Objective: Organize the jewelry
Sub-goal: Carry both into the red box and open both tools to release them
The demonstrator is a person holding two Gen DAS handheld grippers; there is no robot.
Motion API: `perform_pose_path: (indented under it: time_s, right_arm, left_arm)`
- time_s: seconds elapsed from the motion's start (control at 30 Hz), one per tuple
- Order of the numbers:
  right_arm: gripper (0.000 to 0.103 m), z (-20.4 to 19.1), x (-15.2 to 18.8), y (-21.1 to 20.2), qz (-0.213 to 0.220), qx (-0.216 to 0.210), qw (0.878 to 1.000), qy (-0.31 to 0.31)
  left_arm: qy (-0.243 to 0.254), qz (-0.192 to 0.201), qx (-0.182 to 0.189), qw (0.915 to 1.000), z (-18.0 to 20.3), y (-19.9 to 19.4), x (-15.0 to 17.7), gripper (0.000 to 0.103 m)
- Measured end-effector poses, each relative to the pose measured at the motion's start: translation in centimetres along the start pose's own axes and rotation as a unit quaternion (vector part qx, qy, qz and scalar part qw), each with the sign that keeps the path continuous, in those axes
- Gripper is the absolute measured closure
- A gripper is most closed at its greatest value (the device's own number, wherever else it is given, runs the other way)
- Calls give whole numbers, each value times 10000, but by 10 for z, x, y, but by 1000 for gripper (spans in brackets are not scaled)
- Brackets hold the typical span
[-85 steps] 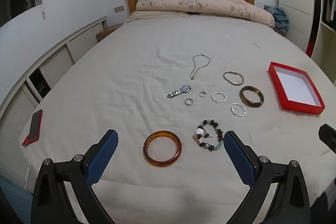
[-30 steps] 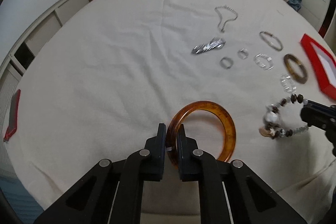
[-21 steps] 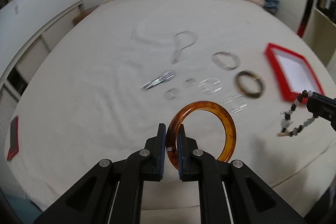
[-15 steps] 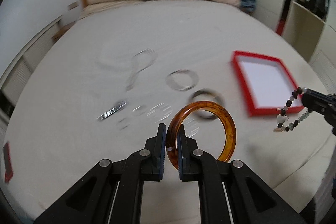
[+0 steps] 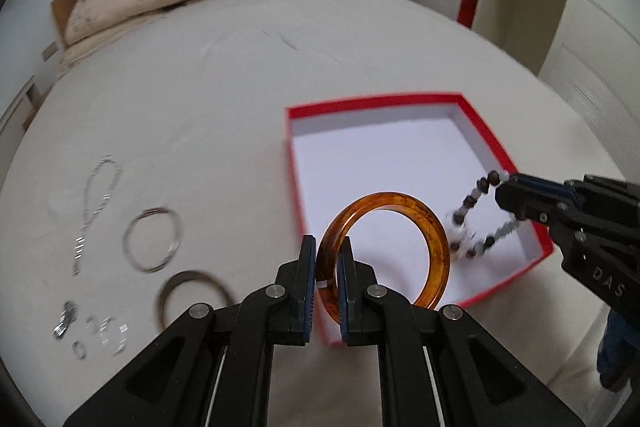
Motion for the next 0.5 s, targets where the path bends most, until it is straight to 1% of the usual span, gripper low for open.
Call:
perform_pose_path:
  time_s: [0.13, 0.3, 0.4, 0.5]
  right_arm:
    - [93, 28, 9, 20, -186, 190, 9996, 71]
    - [93, 42, 17, 34, -330, 257, 9991, 10]
    - [93, 44, 21, 38, -376, 277, 9989, -60]
    - [92, 43, 22, 38, -377, 341, 9986, -166]
  left_arm:
    - [138, -202, -68, 9997, 10, 30, 2, 94]
    - [128, -415, -212, 9988, 8, 56, 11, 93]
    - [229, -380, -308, 9985, 8, 56, 12, 93]
    - [154, -399, -292, 9987, 7, 58, 12, 92]
Point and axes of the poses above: each gripper's, at about its wrist camera, not at the fingertips, and y roughly the way its jaws point, z to its right, x to its underside, the point moved 9 cm from there along y, roughly the way its jaws point, and after that the axes turned 1 degree about y, right-handed, at the moved point
